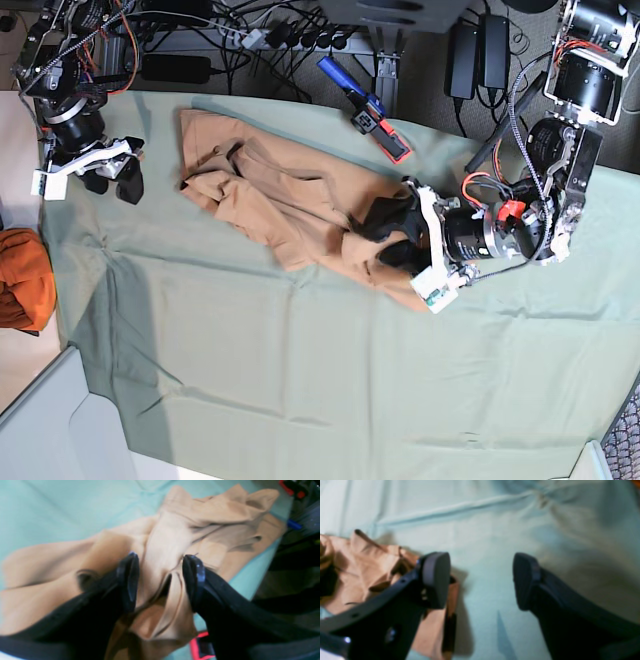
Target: Fold the T-shirt properly
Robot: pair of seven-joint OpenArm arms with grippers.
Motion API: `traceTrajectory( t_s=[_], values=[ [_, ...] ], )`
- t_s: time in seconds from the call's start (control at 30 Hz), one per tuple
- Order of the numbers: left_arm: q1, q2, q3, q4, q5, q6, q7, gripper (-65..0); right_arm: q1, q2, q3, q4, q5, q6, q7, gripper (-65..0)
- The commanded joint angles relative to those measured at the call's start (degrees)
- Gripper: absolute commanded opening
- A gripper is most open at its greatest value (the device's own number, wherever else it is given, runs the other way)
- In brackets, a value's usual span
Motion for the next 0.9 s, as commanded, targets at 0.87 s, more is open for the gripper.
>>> traceTrajectory(
  t_s=[0.87],
  values=[
    [-1.14,-3.56,-3.08,4.52,-18.97,-0.65,6.8,-33.4,-3.21,-11.47,-0.55,-1.16,3.43,5.44,1.49,-25.3]
  ],
)
